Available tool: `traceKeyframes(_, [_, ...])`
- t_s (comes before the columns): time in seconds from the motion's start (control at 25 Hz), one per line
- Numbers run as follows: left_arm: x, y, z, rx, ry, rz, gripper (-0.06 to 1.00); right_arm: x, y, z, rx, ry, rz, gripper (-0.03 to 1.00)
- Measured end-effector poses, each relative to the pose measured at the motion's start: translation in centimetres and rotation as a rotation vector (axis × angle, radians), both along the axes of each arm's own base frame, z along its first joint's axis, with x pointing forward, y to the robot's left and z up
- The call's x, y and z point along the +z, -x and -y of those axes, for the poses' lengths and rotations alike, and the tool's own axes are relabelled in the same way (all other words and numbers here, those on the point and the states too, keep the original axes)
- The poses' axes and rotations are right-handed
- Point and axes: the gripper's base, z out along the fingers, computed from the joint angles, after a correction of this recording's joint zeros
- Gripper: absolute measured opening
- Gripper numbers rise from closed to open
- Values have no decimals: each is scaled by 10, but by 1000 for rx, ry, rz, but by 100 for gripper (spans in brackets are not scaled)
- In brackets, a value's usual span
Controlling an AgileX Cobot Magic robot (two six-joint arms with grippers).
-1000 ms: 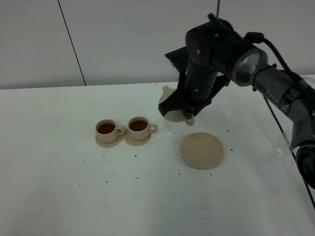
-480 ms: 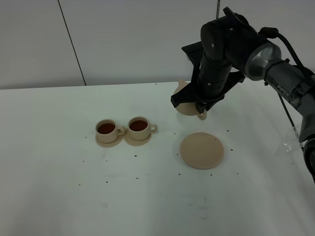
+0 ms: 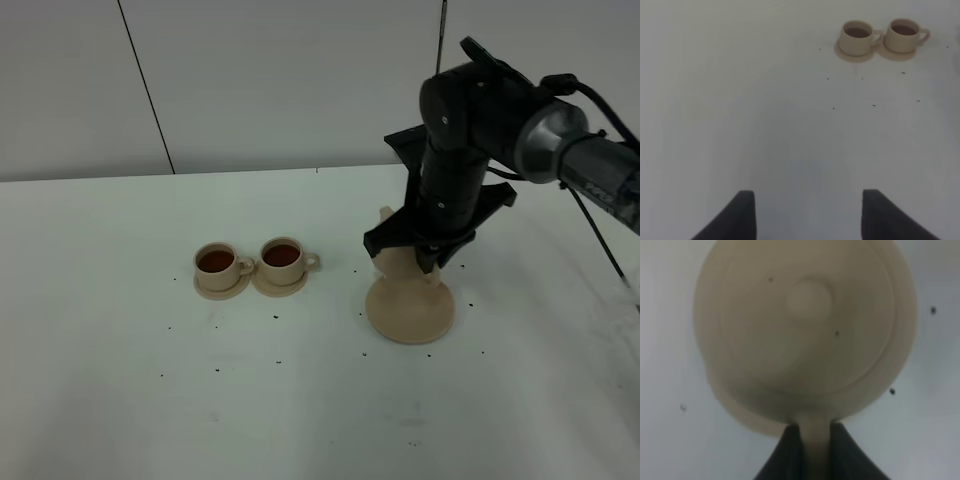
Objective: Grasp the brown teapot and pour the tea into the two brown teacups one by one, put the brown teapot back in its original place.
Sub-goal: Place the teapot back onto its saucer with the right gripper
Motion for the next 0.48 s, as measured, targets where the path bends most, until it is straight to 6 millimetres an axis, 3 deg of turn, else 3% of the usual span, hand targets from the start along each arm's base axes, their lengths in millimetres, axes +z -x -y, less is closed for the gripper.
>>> traceKeyframes(0.2, [0,0,0,0,0,0,53,2,24,13,-17,-23,39,9])
traceKeyframes(0.48, [0,0,0,1,1,0,53,-27,47,19,-16,-31,47,9])
